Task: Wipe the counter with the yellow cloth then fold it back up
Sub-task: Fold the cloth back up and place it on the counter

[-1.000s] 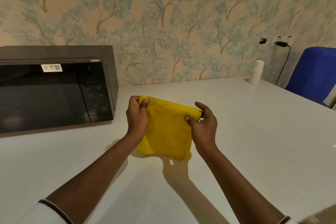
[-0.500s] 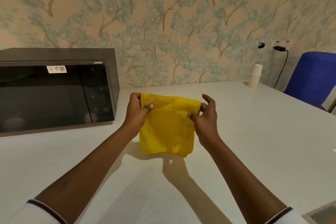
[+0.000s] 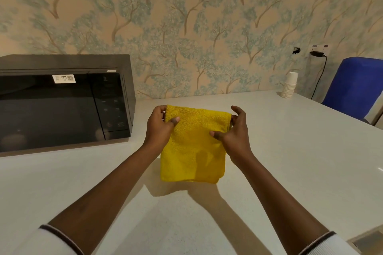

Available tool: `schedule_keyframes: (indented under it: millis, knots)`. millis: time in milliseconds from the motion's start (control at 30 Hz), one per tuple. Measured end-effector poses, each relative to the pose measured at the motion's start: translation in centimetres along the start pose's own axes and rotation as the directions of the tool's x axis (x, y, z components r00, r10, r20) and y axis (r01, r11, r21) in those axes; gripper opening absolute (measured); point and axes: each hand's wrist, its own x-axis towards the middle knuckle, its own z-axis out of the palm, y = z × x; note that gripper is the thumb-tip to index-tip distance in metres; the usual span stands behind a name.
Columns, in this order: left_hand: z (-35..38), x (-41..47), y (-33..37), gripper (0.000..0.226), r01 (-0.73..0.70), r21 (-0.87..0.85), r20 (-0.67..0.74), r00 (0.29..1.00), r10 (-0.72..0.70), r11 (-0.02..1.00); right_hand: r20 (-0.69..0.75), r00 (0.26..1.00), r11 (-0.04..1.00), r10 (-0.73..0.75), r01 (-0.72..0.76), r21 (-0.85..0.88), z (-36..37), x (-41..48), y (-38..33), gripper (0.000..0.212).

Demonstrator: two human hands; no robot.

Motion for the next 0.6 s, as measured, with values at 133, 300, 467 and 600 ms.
schedule_keyframes:
  millis: [133, 300, 467, 600]
  knots:
    - [0.0, 0.1, -0.8, 0.069, 0.062, 0.117, 0.123, 0.989, -0.077, 0.991, 0.057, 0.998, 0.987, -0.026, 0.035, -0.156, 0.1, 0.0, 0.4, 0.101]
    - [-0.1, -0.7, -1.7, 0.096, 0.011, 0.183, 0.173, 0.984, -0.043, 0.983, 0.019, 0.996, 0.966, -0.085, 0.087, -0.242, 0.1, 0.2, 0.6, 0.095]
    - [-0.1, -0.5, -1.9, 0.103, 0.141, 0.039, 0.07, 0.987, -0.144, 0.989, -0.071, 0.987, 0.961, -0.144, 0.123, -0.246, -0.1, 0.5, 0.5, 0.1]
    - [-0.6, 0.2, -1.6, 0.067, 0.275, -0.12, 0.184, 0.95, -0.251, 0.954, -0.186, 0.97, 0.976, -0.158, 0.124, -0.182, 0.2, 0.4, 0.2, 0.111]
